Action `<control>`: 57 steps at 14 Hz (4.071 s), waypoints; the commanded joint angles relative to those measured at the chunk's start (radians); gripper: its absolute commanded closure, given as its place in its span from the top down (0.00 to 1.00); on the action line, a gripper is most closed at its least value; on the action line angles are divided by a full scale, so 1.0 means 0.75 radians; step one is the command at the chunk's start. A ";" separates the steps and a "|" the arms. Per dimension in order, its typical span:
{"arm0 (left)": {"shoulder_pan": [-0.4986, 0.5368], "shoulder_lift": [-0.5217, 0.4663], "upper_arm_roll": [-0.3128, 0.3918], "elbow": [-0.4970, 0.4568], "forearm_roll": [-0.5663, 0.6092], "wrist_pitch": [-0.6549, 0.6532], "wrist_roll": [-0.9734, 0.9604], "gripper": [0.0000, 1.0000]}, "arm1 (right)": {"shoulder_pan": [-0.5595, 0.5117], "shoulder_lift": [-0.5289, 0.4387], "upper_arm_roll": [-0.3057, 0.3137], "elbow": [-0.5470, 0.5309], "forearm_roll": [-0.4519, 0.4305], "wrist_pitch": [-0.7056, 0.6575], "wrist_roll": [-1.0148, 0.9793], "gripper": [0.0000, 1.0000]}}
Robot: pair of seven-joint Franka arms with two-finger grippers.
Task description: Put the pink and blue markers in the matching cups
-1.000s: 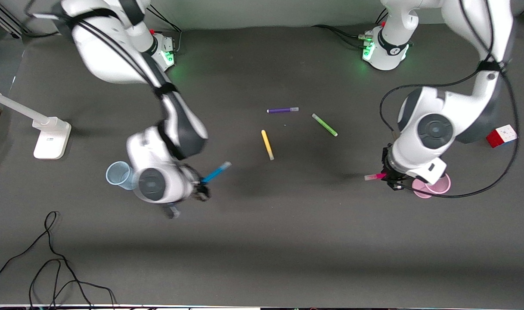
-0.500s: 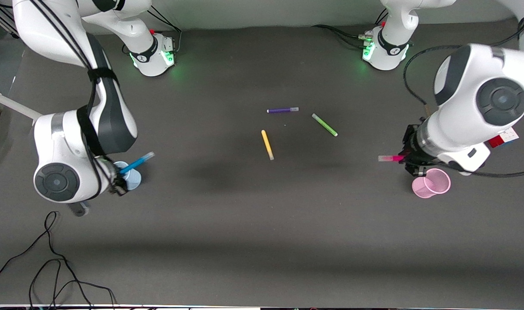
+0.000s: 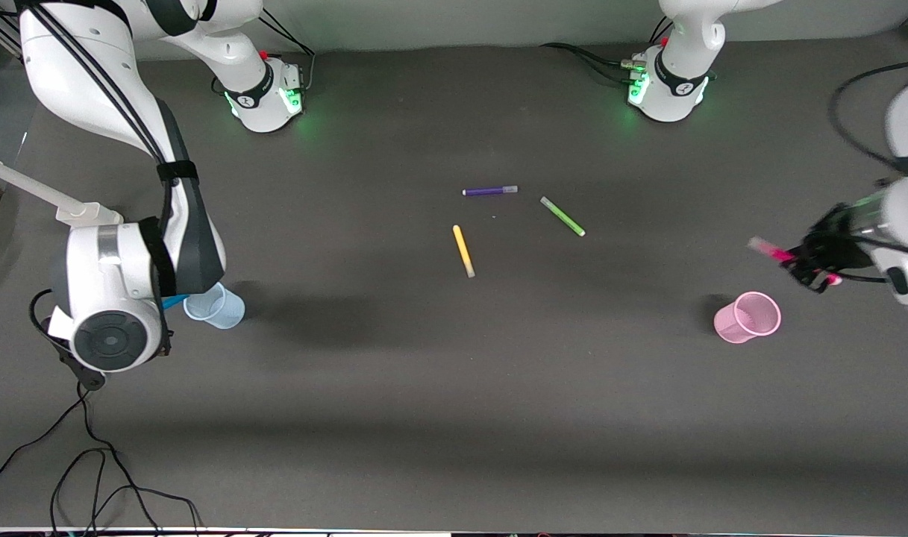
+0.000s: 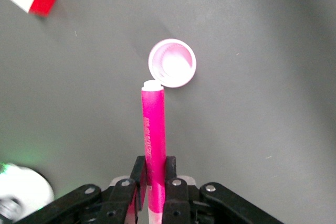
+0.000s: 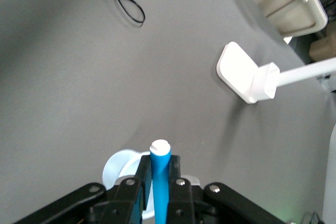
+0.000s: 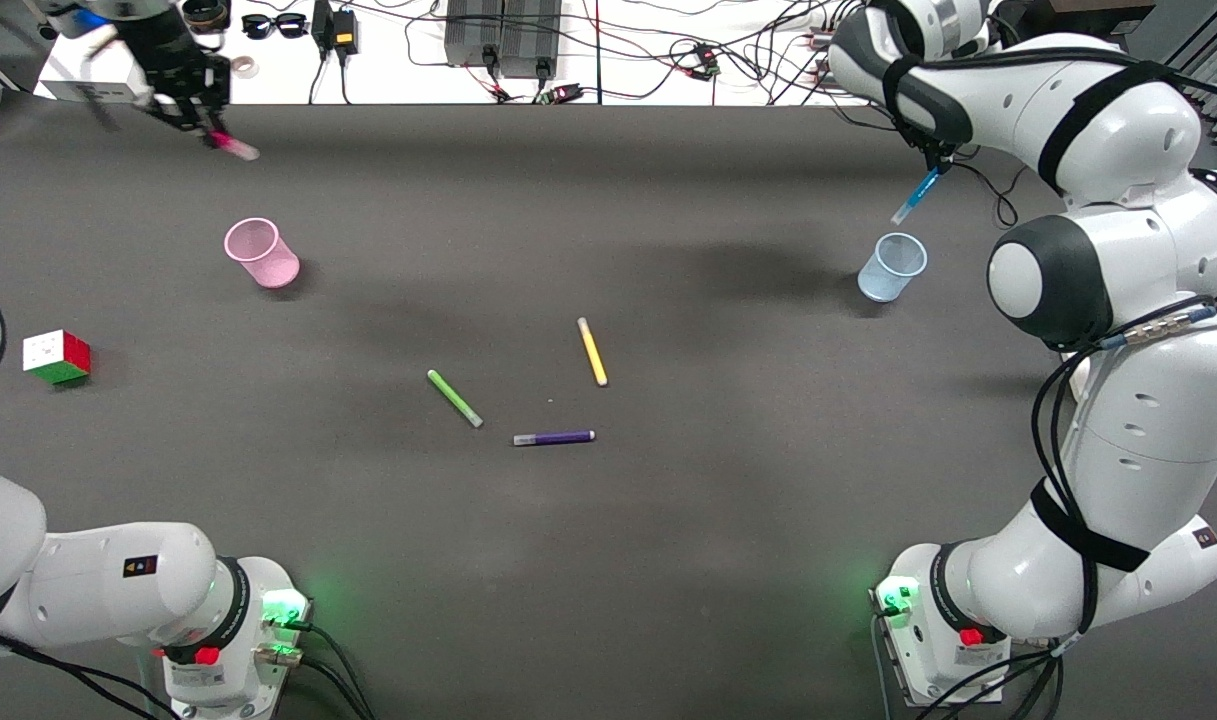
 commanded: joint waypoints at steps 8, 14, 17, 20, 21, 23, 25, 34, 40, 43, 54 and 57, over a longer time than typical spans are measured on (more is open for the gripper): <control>0.074 0.186 -0.009 0.039 0.000 -0.180 1.119 0.00 | 0.016 -0.036 -0.051 -0.300 -0.138 0.281 0.246 0.00; 0.074 0.469 -0.009 0.236 0.056 -0.331 1.177 0.00 | 0.024 -0.020 -0.053 -0.349 -0.144 0.293 0.262 0.00; 0.074 0.597 -0.009 0.334 0.080 -0.378 1.216 0.00 | 0.032 -0.016 -0.053 -0.360 -0.144 0.287 0.311 0.30; 0.070 0.733 -0.009 0.489 0.105 -0.442 1.218 0.00 | 0.032 -0.022 -0.053 -0.362 -0.140 0.279 0.311 1.00; 0.070 0.749 -0.009 0.494 0.105 -0.430 1.218 0.00 | 0.028 -0.034 -0.053 -0.360 -0.132 0.275 0.301 1.00; 0.072 0.792 -0.009 0.524 0.115 -0.415 1.234 0.00 | 0.026 -0.057 -0.053 -0.358 -0.128 0.271 0.289 1.00; 0.072 0.829 -0.009 0.539 0.125 -0.383 1.245 0.00 | 0.022 -0.106 -0.055 -0.354 -0.106 0.271 0.265 1.00; 0.072 0.901 -0.007 0.530 0.142 -0.303 1.247 0.56 | 0.000 -0.484 -0.163 -0.366 0.320 0.105 -0.683 1.00; 0.105 0.803 -0.017 0.537 0.131 -0.362 1.259 1.00 | 0.004 -0.719 -0.304 -0.417 0.647 0.099 -1.311 1.00; 0.119 0.633 -0.021 0.510 0.119 -0.379 1.257 1.00 | 0.012 -0.903 -0.315 -0.657 0.676 0.170 -1.492 1.00; 0.107 -0.156 -0.009 -0.197 -0.036 0.073 1.290 1.00 | -0.426 -0.894 0.219 -0.534 0.656 0.162 -1.509 1.00; -0.096 -0.204 0.123 -0.183 -0.049 0.065 1.292 1.00 | -0.193 -0.871 -0.058 -0.491 0.680 0.154 -1.495 1.00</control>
